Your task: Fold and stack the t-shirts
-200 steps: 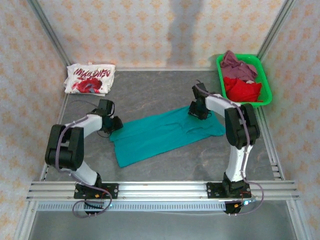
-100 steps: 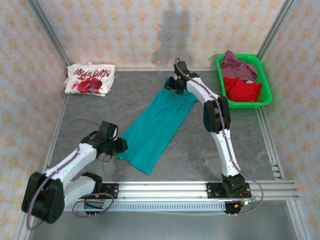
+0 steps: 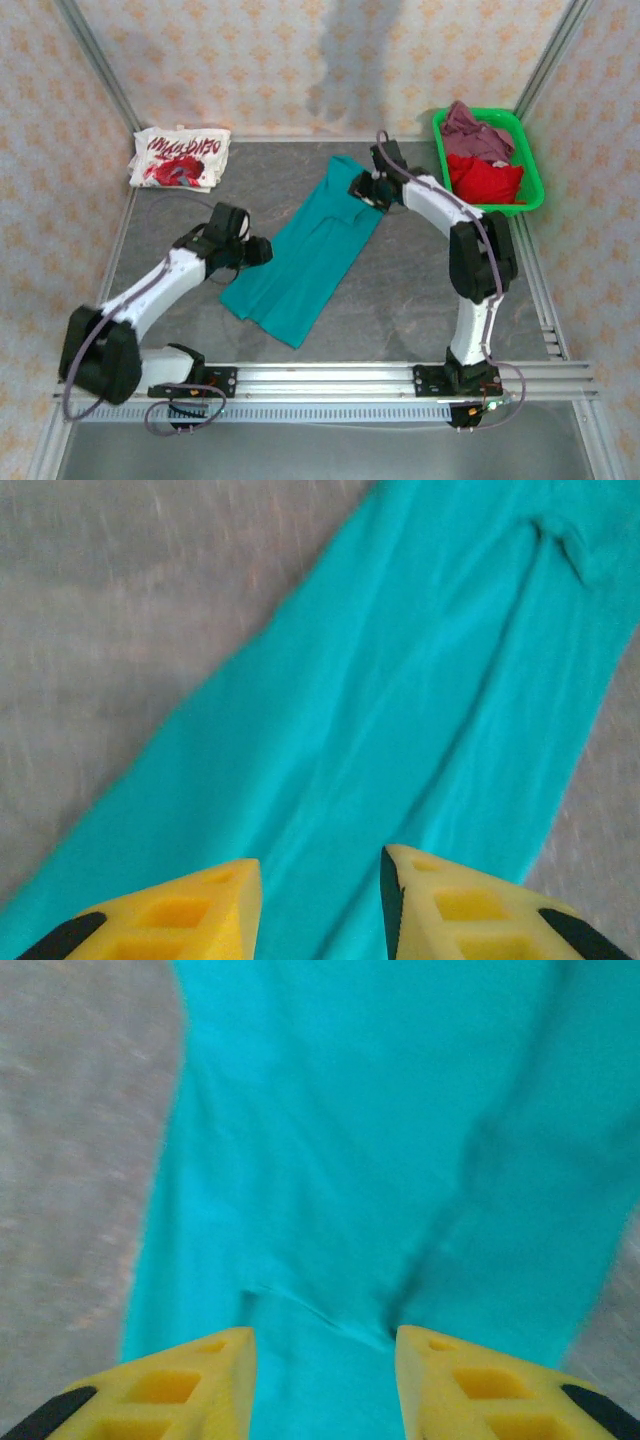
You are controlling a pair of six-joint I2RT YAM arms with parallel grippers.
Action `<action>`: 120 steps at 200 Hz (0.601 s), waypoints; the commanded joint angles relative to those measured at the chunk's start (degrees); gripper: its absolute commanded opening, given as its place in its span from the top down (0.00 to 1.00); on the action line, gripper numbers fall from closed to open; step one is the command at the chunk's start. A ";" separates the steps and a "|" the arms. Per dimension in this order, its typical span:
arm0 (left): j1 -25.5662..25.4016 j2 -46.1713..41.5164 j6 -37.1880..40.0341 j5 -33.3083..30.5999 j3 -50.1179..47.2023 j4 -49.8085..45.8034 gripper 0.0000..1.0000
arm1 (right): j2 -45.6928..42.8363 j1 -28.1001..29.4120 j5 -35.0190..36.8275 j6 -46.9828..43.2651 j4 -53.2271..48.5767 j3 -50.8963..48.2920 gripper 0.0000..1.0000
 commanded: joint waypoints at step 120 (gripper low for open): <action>-3.57 10.74 -2.85 1.53 -9.43 9.79 0.71 | 16.35 -0.30 -0.67 -2.98 8.66 4.45 0.65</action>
